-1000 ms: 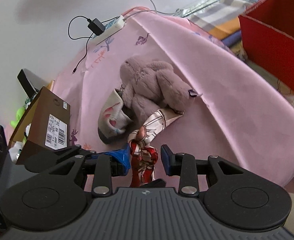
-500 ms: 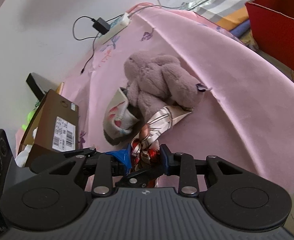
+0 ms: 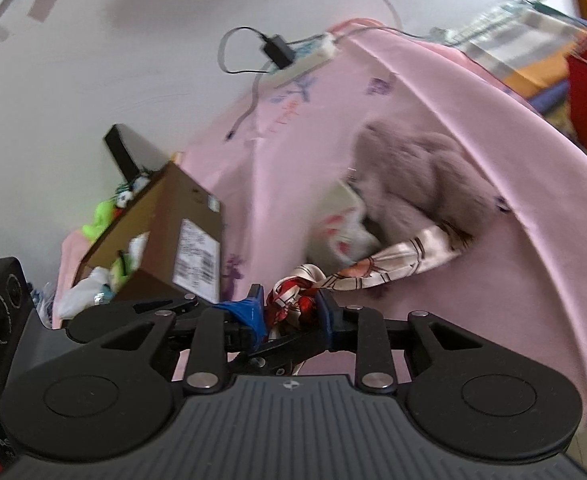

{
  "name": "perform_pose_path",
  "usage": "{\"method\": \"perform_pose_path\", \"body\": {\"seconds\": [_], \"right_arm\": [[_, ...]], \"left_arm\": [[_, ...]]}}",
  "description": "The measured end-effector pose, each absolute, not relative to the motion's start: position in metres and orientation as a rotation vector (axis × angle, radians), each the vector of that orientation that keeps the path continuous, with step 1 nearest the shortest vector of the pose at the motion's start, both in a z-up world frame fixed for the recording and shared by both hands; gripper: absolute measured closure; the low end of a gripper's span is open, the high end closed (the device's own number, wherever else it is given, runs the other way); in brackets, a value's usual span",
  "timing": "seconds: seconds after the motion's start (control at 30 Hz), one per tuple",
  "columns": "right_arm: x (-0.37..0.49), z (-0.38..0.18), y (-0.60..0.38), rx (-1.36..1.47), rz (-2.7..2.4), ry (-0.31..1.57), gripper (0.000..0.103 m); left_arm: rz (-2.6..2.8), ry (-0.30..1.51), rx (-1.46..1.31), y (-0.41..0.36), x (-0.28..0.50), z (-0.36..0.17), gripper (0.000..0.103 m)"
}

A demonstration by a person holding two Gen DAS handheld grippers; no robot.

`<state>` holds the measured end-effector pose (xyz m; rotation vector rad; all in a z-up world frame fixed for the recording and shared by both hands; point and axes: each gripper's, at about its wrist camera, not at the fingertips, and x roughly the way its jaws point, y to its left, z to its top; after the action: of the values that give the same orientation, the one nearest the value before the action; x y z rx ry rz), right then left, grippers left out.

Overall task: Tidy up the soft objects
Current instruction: 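Lift the patterned cloth and carry it over the cardboard box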

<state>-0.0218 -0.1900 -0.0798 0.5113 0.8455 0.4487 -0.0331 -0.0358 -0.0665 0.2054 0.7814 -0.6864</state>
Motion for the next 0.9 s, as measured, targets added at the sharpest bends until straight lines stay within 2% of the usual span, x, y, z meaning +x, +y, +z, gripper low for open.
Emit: {"method": "perform_pose_path", "body": {"seconds": [0.5,0.9], "right_arm": [[-0.017,-0.015,-0.095,0.339,0.687,0.69,0.093],[0.007,0.05,-0.007,0.22,0.912,0.443,0.093]], "left_arm": [[-0.476,0.58,0.112,0.06,-0.061,-0.007,0.088],[-0.243,0.357,0.114,0.139,-0.058,0.055,0.088]]}}
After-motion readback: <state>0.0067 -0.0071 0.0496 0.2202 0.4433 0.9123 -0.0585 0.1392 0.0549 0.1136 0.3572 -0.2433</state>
